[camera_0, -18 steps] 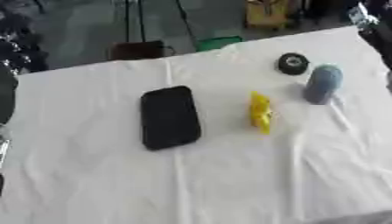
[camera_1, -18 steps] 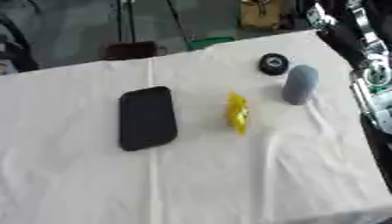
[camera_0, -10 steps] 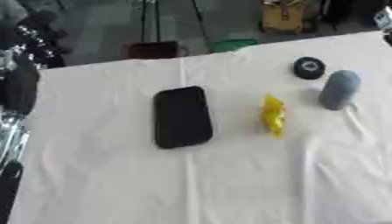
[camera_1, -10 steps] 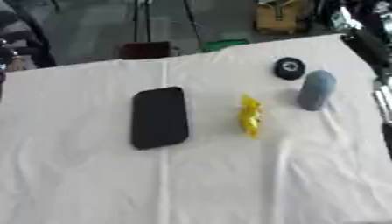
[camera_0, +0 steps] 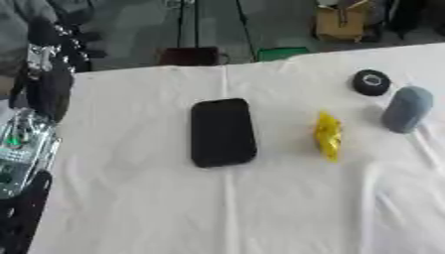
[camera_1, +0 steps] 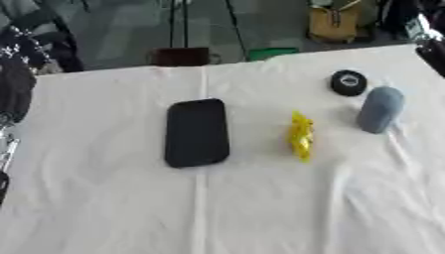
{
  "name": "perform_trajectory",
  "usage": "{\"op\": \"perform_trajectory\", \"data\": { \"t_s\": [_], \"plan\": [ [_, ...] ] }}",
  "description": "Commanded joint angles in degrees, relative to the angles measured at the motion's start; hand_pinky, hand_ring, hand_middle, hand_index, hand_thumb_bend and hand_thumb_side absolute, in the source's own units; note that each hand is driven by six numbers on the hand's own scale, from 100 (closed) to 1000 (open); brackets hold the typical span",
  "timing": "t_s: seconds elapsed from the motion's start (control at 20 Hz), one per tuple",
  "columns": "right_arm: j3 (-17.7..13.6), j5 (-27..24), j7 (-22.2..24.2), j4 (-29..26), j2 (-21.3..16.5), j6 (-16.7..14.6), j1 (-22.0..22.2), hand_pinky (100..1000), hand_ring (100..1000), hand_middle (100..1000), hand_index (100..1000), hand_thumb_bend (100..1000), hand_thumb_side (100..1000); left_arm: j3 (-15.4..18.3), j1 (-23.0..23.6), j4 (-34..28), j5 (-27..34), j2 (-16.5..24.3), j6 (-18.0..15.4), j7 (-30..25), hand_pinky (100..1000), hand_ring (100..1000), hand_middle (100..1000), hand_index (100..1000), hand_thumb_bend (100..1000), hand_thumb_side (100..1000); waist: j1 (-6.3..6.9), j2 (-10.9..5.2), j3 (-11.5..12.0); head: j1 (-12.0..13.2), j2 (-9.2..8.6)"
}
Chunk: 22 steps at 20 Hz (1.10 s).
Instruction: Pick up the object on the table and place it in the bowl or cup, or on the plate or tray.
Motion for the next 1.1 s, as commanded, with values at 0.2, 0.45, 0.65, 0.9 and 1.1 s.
{"op": "perform_trajectory", "data": {
  "t_s": [0.2, 0.45, 0.65, 0.9, 1.1],
  "plan": [
    [-0.20, 2.62, 0.36, 0.57, -2.29, 0.69, -1.65, 712, 803, 853, 876, 278, 679, -0.06, -0.96, -0.75, 0.27, 0.70, 0.04, -0.65, 733, 818, 876, 906, 626, 986, -0.42, -0.97, 0.14, -1.28, 0.27],
    [0.38, 13.94, 3.99, 3.92, -4.85, 1.19, -4.23, 781, 865, 889, 897, 308, 673, -0.39, -0.92, -0.53, -0.19, 0.80, 0.36, -1.44, 732, 818, 875, 906, 619, 991, -0.81, -1.20, 0.35, -2.34, 0.27],
    [0.35, 22.22, 7.31, 6.83, -5.88, 0.14, -6.04, 801, 882, 901, 914, 312, 664, -0.63, -0.99, -0.55, -0.40, 0.83, 0.51, -2.07, 732, 814, 869, 902, 612, 993, -1.11, -1.17, 0.47, -6.80, 0.27],
    [0.75, 28.68, 9.41, 9.66, -6.31, -1.25, -7.92, 808, 878, 898, 920, 345, 635, -0.80, -1.06, -0.64, -0.37, 0.84, 0.46, -2.64, 732, 813, 868, 903, 603, 992, -1.39, -1.10, 0.71, -12.45, 0.27],
    [1.81, 36.03, 11.45, 13.40, -6.49, -2.68, -10.68, 813, 879, 901, 928, 393, 626, -0.90, -1.11, -0.74, -0.32, 0.84, 0.43, -2.92, 732, 814, 868, 903, 600, 993, -1.35, -1.15, 0.83, -13.05, 0.27]
  ]
}}
